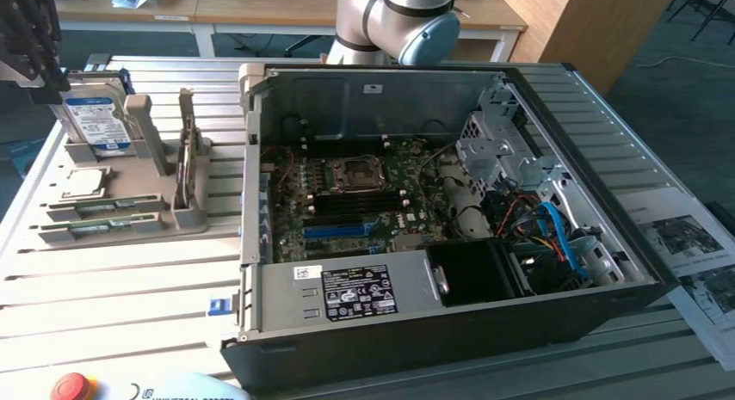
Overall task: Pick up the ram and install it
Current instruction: 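Pick up the ram and move it above insertion slot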
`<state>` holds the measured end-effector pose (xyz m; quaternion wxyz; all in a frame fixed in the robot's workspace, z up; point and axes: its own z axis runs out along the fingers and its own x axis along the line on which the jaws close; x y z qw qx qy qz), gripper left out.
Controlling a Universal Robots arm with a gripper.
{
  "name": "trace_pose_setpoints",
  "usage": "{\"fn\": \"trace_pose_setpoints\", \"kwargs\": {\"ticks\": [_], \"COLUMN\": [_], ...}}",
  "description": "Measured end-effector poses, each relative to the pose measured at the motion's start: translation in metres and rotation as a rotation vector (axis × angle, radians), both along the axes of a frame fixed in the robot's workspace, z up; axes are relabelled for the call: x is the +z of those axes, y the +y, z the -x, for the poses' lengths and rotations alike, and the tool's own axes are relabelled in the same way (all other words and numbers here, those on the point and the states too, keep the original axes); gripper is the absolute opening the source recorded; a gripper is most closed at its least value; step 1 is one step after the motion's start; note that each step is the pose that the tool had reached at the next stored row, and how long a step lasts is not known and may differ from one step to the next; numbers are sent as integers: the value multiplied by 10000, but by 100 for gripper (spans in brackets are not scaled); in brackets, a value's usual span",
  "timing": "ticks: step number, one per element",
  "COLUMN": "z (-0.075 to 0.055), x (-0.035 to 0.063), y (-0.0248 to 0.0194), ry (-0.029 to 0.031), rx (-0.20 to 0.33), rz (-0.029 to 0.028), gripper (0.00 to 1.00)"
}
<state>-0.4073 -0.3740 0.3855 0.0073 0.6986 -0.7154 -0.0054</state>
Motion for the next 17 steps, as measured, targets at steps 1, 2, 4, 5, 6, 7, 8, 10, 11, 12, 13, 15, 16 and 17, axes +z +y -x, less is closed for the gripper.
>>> {"fn": "trace_pose_setpoints", "kwargs": {"ticks": [1,2,4,5,6,7,8,10,11,12,13,15,16,17], "z": [0,0,0,0,0,0,0,0,0,0,0,0,0,0], "x": [-2,-8,-27,-39,-53,-65,-77,-103,-118,-134,-150,-186,-204,-224], "y": [0,0,0,0,0,0,0,0,0,0,0,0,0,0], "ry": [-1,-3,-1,1,-1,0,-1,-1,0,-1,0,0,0,0], "rx": [0,0,0,1,3,9,14,30,41,50,59,76,83,92], "rz": [-1,-2,0,0,-1,0,0,0,-1,-1,0,0,0,0], "gripper": [30,30,30,30,30,30,30,30,30,30,30,30,30,30]}}
